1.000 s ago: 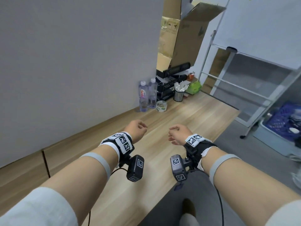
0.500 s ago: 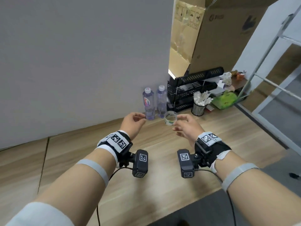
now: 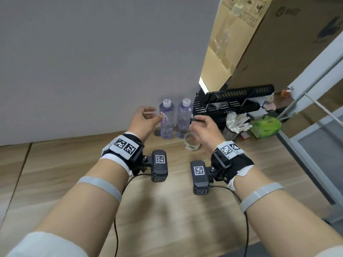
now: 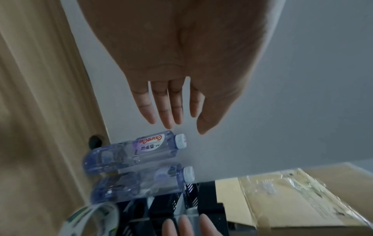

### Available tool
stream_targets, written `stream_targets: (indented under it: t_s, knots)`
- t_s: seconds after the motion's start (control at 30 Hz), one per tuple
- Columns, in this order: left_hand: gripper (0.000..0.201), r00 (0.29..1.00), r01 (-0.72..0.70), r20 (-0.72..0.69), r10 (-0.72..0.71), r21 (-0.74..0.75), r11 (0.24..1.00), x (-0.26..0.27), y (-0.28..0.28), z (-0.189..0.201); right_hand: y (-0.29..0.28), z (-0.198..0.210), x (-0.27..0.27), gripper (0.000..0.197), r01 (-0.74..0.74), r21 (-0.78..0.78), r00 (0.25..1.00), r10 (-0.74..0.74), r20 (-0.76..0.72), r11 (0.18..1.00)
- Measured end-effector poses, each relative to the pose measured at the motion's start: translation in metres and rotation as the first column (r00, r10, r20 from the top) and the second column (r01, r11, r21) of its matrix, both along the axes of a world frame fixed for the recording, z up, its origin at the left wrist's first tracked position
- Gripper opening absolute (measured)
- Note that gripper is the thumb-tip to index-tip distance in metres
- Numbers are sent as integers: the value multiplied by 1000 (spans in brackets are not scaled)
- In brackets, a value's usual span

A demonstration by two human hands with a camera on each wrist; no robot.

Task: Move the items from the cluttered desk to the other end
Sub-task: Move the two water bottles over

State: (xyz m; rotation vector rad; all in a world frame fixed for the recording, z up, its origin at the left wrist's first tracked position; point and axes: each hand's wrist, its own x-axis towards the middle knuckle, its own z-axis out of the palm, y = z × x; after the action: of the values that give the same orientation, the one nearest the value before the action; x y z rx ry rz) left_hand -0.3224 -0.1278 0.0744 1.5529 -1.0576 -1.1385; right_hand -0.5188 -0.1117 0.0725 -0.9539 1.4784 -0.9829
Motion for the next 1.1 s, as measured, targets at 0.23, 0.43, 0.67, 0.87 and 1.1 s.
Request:
stream_targets:
  t_s: [0.23,0.43,0.67,0.87,1.1]
  knots:
    - [71,993,-29,115,31,-18,999,-19,-50,-29,-70,-37,-1,60,-94,-121,990,80,-116,988]
    - [72,969,-77,232,80,-19,997,-39,-82,-65,-112,-78,-4,75,-141,-169,958,91,-270,975]
    - [70,953,-112,277,120,-48,993,-50,-93,-91,-126,-101,-1,67,-236,-198,935,167,-313,951]
    - [60,894,-184,400,202,-82,979,-42,-80,-96,-125,-108,1,52,-296,-255,908,187,-376,921]
    - [51,877,-366,255,407,-192,910,-3,-4,-81,-83,-79,22,51,-282,-335,929,168,-330,899]
